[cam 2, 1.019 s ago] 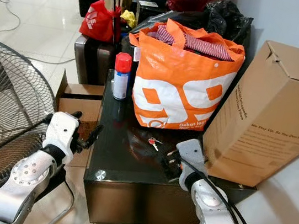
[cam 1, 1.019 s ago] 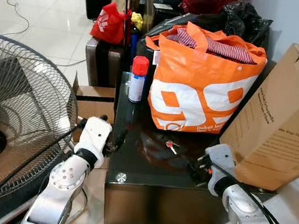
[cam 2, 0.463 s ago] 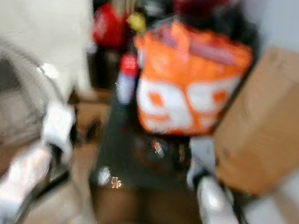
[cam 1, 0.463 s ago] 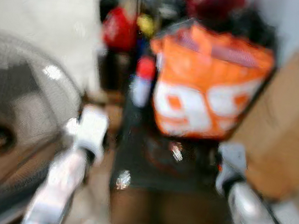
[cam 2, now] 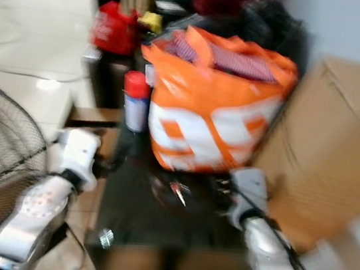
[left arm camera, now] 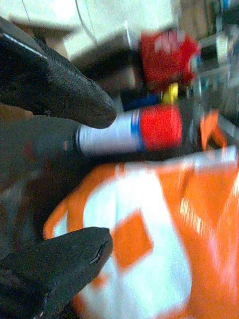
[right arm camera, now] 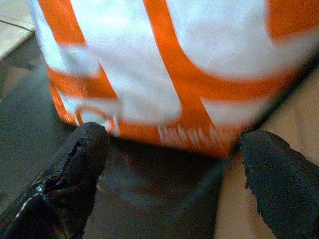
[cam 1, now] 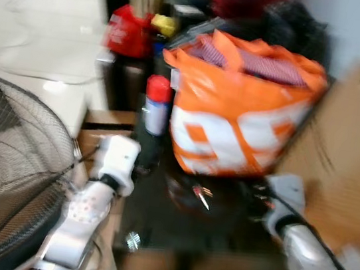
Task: Hang keys on a hook
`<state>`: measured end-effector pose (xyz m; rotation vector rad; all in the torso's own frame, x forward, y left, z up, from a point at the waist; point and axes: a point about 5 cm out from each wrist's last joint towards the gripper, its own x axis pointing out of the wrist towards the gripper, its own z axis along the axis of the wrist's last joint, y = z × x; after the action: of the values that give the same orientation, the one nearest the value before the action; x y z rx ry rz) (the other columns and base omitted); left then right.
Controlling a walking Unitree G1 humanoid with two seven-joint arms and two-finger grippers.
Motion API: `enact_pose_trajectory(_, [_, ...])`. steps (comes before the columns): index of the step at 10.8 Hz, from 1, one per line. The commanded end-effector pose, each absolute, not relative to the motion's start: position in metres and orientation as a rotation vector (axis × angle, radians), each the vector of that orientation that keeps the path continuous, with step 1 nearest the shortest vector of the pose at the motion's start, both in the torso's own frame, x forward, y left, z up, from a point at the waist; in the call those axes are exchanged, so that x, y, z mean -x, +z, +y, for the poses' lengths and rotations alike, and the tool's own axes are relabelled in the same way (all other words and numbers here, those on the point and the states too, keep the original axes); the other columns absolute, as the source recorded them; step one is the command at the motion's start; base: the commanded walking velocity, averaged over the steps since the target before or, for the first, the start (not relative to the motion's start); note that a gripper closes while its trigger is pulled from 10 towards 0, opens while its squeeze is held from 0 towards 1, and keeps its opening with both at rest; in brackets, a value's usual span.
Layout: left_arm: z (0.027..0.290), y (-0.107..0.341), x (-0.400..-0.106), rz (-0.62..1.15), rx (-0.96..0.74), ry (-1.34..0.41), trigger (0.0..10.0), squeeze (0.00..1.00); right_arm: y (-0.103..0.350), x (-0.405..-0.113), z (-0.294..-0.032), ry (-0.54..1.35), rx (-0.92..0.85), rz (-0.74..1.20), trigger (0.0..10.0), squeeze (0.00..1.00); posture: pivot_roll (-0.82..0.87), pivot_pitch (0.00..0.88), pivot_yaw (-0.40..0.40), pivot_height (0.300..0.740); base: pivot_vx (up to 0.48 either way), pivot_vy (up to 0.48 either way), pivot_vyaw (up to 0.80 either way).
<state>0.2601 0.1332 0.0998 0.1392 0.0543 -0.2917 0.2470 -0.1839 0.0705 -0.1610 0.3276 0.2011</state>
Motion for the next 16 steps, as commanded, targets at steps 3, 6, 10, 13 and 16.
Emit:
enact_pose_trajectory(3, [0.143,0.098,-0.259,0.064,-0.170,-0.255,10.0,0.00,0.074,-0.252,-0.180,0.240,0.198,0.314,10.0,0.00,-0.05,0.000,-0.037,0.740,0.000,0.000,0.00])
enact_pose_trajectory(6, [0.140,0.095,-0.257,0.084,-0.181,-0.297,10.0,0.00,0.069,-0.251,-0.180,0.304,0.236,0.346,10.0,0.00,-0.06,0.000,-0.034,0.740,0.000,0.000,0.00])
enact_pose_trajectory(10, [0.144,0.066,-0.248,0.235,-0.331,-0.458,10.0,0.00,0.035,-0.257,-0.155,0.490,0.166,0.510,10.0,1.00,-0.05,0.000,-0.041,0.740,0.000,0.000,0.00])
enact_pose_trajectory(13, [0.142,0.061,-0.249,0.258,-0.410,-0.625,10.0,0.00,0.008,-0.273,-0.142,0.464,0.144,0.621,10.0,0.00,-0.03,0.000,-0.045,0.740,0.000,0.000,0.00])
enact_pose_trajectory(16, [0.138,0.058,-0.245,0.282,-0.445,-0.718,10.0,0.00,-0.004,-0.281,-0.128,0.507,0.181,0.680,2.1,0.00,-0.02,0.022,-0.047,0.740,0.000,0.000,0.00])
